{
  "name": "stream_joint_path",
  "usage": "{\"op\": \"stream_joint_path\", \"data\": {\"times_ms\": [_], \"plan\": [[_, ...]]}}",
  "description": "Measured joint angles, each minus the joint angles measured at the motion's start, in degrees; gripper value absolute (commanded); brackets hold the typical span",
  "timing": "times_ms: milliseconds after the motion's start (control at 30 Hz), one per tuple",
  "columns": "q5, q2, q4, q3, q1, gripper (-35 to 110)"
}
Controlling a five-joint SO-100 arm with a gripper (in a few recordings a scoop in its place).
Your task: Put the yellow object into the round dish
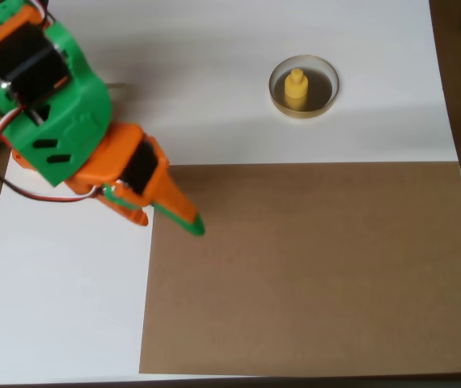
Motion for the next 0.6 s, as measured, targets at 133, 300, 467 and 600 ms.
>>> {"op": "stream_joint_path", "data": {"times_ms": [133, 300, 467, 600], "plan": [[4.39, 0.88, -3.78, 1.85, 4.31, 25], [9.84, 3.6, -8.7, 5.1, 8.88, 25], [12.66, 10.2, -13.54, 12.39, 13.01, 26], [12.83, 19.42, -16.35, 19.78, 14.33, 26]]}}
